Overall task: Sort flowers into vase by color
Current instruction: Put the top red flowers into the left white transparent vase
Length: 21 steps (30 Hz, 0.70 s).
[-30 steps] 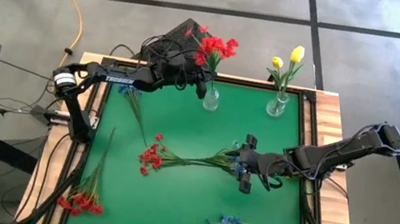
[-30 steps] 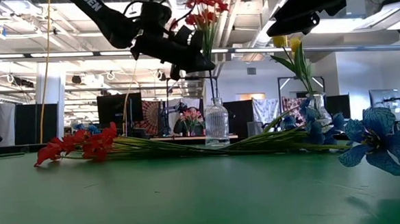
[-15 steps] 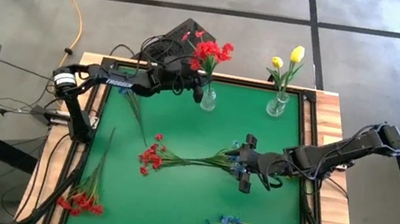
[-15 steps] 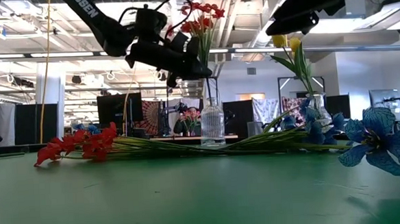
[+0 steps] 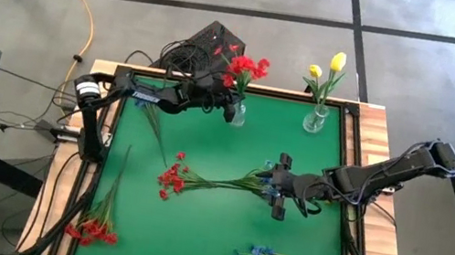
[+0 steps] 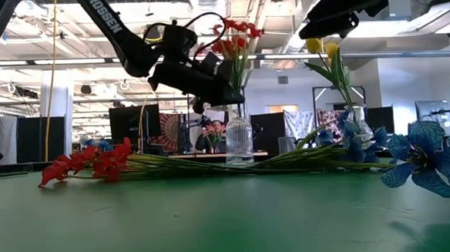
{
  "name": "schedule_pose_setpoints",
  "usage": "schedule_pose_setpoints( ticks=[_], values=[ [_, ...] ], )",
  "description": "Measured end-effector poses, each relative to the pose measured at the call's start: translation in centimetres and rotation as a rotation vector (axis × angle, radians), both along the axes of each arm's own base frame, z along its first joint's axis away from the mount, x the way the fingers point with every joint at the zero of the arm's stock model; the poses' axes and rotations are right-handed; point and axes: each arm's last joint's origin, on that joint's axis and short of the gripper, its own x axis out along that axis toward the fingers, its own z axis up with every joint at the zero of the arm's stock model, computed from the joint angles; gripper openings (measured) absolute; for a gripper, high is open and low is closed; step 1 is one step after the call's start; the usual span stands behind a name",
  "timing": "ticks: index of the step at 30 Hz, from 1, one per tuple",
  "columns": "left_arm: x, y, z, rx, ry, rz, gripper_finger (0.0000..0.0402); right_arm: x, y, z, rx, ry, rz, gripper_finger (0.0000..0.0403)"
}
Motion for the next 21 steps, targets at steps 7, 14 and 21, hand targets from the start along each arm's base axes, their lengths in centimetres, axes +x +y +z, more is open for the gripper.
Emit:
schedule_pose_setpoints(
  ticks=[7,14,21],
  values=[
    [0.01,-0.04,-0.05,0.016,0.013,-0.006,0.0012,-0.02,-0.01,-0.04,-0.009,0.006,0.004,0.0270],
    [0.02,-0.17,-0.22,0.012,0.030,-0.045,0.0080,-0.02,-0.02,-0.05,-0.009,0.006,0.004,0.0270],
    [-0.15,-0.43,-0.17,-0.016,0.053,-0.095,0.0151,-0.02,-0.02,-0.05,-0.010,0.006,0.005,0.0270]
  ],
)
